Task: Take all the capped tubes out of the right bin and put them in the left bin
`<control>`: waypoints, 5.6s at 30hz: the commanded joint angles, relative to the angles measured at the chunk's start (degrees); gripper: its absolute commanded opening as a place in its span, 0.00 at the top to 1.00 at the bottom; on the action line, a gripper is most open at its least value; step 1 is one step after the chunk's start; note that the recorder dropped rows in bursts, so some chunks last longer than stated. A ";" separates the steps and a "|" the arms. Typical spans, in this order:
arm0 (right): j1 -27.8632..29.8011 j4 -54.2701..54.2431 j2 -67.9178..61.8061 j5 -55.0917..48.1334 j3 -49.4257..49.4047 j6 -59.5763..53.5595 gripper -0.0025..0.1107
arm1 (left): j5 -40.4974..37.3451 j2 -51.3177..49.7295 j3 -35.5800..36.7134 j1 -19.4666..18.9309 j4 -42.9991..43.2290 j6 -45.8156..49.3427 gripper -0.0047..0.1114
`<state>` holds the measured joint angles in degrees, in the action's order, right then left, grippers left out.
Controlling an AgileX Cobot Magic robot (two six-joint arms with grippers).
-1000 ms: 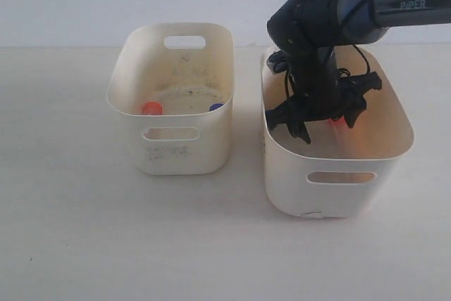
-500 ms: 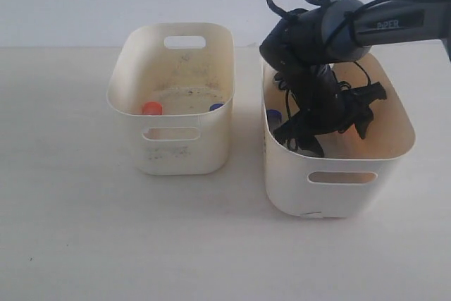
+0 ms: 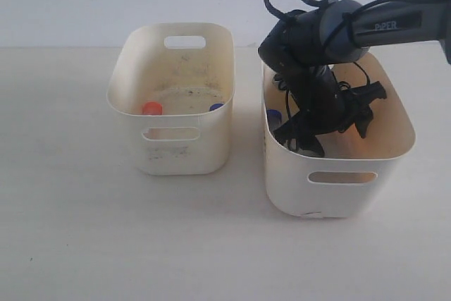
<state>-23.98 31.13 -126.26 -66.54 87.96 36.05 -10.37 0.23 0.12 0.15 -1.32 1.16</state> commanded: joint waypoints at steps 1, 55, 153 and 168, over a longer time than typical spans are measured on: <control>0.94 1.99 -0.27 -1.60 0.00 -1.45 0.38 | 0.38 -0.23 -0.12 0.41 -0.19 -0.24 0.92; 3.03 -0.86 -0.73 -3.42 0.12 -1.04 0.52 | 0.38 -0.23 -0.12 0.41 -0.19 -0.24 0.92; -5.81 -63.46 20.38 33.52 0.12 -36.49 0.46 | 0.38 -0.23 -0.12 0.41 -0.19 -0.24 0.92; 6.10 -63.44 25.65 20.52 0.12 -36.90 0.89 | 0.38 -0.23 -0.12 0.41 -0.19 -0.24 0.92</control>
<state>-22.64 -32.69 -102.15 -39.23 87.91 0.00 -10.37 0.23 0.12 0.15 -1.32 1.16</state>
